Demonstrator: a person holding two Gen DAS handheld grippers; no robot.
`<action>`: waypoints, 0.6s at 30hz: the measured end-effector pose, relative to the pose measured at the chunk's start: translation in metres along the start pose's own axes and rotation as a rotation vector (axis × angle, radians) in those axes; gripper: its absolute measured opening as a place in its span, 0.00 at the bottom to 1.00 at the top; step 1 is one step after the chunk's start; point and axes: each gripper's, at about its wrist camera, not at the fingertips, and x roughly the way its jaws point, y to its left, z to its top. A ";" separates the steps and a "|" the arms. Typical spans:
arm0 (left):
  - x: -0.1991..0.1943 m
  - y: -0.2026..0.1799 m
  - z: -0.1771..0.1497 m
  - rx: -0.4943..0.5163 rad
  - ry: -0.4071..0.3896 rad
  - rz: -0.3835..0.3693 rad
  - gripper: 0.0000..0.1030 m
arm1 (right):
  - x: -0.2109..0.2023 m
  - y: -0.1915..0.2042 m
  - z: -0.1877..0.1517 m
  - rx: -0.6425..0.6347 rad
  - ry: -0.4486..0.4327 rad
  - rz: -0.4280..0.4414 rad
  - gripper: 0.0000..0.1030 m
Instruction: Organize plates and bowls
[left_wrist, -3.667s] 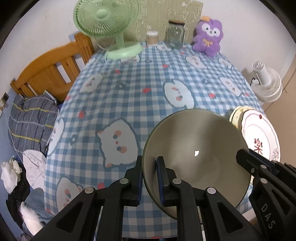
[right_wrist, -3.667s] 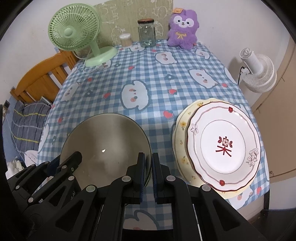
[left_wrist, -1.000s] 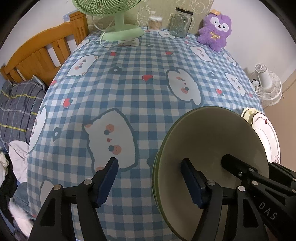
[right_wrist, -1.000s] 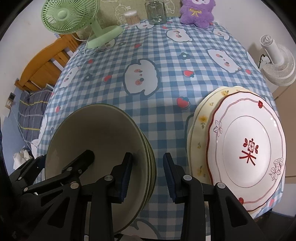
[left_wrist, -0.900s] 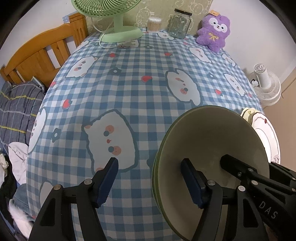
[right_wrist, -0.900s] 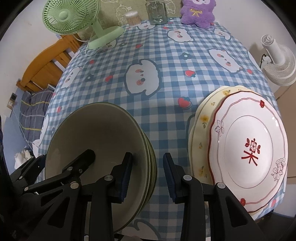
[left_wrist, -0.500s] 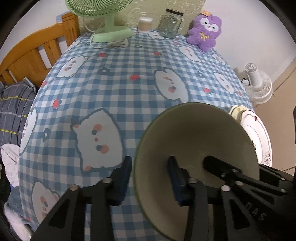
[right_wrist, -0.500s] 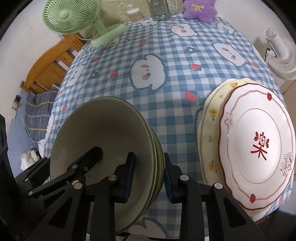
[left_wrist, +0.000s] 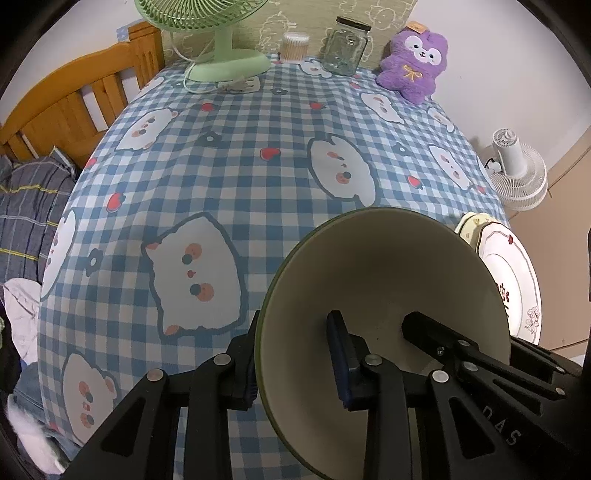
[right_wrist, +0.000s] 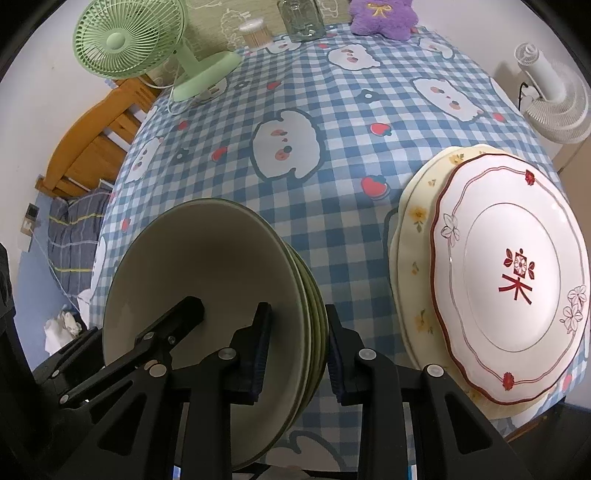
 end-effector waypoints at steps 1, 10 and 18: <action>0.000 0.000 0.000 0.003 -0.001 0.002 0.28 | 0.000 0.001 0.000 -0.002 -0.001 -0.003 0.31; -0.004 -0.001 -0.002 0.018 -0.012 0.015 0.26 | -0.004 0.004 -0.003 -0.017 -0.015 -0.021 0.31; -0.018 -0.001 -0.002 0.038 -0.029 0.018 0.26 | -0.015 0.012 -0.005 -0.024 -0.033 -0.036 0.31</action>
